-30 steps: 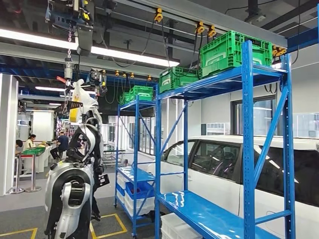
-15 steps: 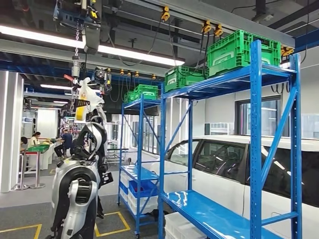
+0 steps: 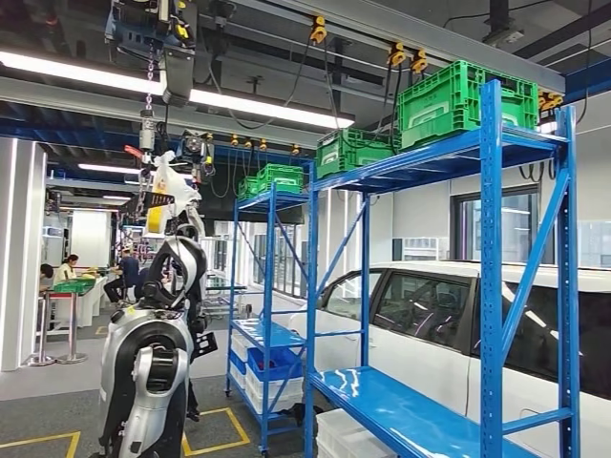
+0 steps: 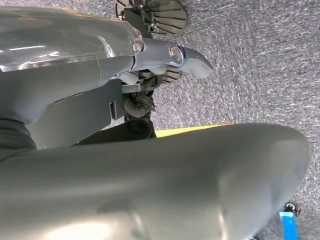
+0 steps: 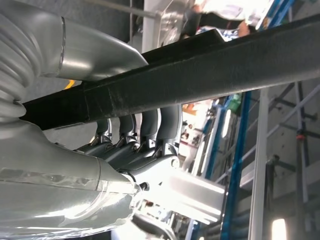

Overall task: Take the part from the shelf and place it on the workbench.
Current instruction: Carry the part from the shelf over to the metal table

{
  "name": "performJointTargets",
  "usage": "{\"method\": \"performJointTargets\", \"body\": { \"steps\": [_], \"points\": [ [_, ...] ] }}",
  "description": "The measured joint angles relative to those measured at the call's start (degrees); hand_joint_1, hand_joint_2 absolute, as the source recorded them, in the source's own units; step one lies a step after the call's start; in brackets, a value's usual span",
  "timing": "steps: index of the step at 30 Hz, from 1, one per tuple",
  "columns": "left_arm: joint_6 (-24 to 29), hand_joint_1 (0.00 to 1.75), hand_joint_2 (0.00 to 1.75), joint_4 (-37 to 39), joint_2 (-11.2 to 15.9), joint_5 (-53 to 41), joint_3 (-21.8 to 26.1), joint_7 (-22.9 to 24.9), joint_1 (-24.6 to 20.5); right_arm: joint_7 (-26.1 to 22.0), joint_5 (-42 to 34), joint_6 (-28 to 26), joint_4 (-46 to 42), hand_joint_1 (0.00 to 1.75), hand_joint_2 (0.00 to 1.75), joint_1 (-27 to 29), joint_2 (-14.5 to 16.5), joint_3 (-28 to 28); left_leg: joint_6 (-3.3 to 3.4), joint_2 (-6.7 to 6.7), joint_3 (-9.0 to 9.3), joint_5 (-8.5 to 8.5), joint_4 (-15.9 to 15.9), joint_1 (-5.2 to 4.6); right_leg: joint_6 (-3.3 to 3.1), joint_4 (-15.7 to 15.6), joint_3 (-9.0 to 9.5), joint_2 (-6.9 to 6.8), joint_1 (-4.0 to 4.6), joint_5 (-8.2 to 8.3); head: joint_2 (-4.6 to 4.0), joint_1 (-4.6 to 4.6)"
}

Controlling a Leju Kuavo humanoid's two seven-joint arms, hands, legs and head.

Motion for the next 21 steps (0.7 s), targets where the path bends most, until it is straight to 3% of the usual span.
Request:
{"method": "performJointTargets", "body": {
  "steps": [2,4,7,8,9,11,13,15,17,19,21],
  "points": [
    [-0.08,0.00,1.75,0.00,0.05,0.00,0.00,-0.25,0.16,0.27,0.40,-0.73,0.06,1.75,1.75,-0.03,0.22,0.31,0.68,0.01,0.48,0.45,-0.89,0.13,0.52,-0.43,0.33,-0.08,-0.02,0.13,0.00,0.01],
    [-0.16,0.00,1.75,0.00,0.06,-0.01,0.00,-0.43,0.22,0.47,0.60,-1.09,0.07,1.75,1.75,-0.11,0.34,0.50,1.27,-0.04,1.33,1.23,-2.39,0.52,0.87,1.19,-0.13,-0.04,-0.04,-1.43,0.00,0.00],
    [-0.20,0.00,1.75,0.00,0.07,-0.03,0.00,-0.51,0.37,0.52,0.80,-1.20,0.27,1.75,1.75,0.14,0.08,0.63,1.33,-0.58,1.70,1.55,-2.95,0.82,1.32,11.28,-4.47,0.04,-0.67,-6.70,0.00,-0.01],
    [-0.20,0.00,1.75,0.00,0.07,-0.04,0.00,-0.49,0.49,0.52,0.84,-1.21,0.41,1.75,1.75,0.33,-0.02,0.69,1.18,-0.91,1.71,1.53,-2.93,0.90,1.57,13.85,-5.60,0.04,-0.96,-7.39,0.00,-0.01],
    [-0.19,0.00,1.75,0.00,0.07,-0.08,0.00,-0.46,0.59,0.55,0.88,-1.23,0.54,1.75,1.75,0.49,-0.10,0.77,0.93,-1.35,1.73,1.50,-2.88,1.06,1.87,14.36,-5.76,0.04,-1.24,-6.96,0.00,-0.01],
    [-0.19,0.00,1.75,0.00,0.07,-0.19,0.00,-0.39,0.68,0.58,0.90,-1.31,0.73,1.75,1.75,0.64,-0.17,0.89,0.04,-2.50,1.78,1.27,-2.57,1.62,2.60,8.68,-2.86,0.66,-1.91,-3.35,0.00,-0.01],
    [-0.16,0.00,1.75,0.00,0.11,-0.30,0.00,-0.32,0.61,0.60,0.94,-1.40,0.87,1.75,1.75,0.66,-0.28,0.97,-1.11,-3.73,1.51,0.98,-1.96,2.02,2.93,2.17,0.54,2.84,-2.35,-1.11,0.00,0.01],
    [-0.10,0.00,1.75,0.00,0.16,-0.38,0.00,-0.27,0.65,0.62,0.96,-1.50,1.07,1.75,1.75,0.84,-0.37,1.02,-2.06,-4.69,1.10,1.03,-1.71,2.18,2.21,0.74,1.36,4.04,-2.26,-1.39,0.00,0.09],
    [-0.05,0.00,1.75,0.00,0.18,-0.48,0.00,-0.19,0.91,0.66,0.98,-1.58,1.19,1.75,1.75,0.97,-0.29,1.05,-2.65,-5.22,0.89,1.16,-1.82,2.41,1.05,1.00,1.20,3.08,-2.08,-1.39,0.00,0.17],
    [-0.03,0.00,1.75,0.00,0.20,-0.62,0.00,-0.13,1.03,0.65,1.06,-1.63,1.21,1.75,1.75,0.86,-0.18,1.08,-2.76,-3.64,-0.21,-0.18,0.26,2.27,0.01,0.97,1.22,1.82,-1.97,-1.36,0.00,0.19],
    [-0.03,0.00,1.75,0.00,0.21,-0.75,0.00,-0.08,0.89,0.65,1.22,-1.73,1.31,1.75,1.75,0.85,-0.19,1.08,-2.52,-1.20,-3.46,-3.57,7.09,1.81,-0.78,0.91,1.24,0.28,-1.55,-1.44,0.00,0.21]
  ]
}}
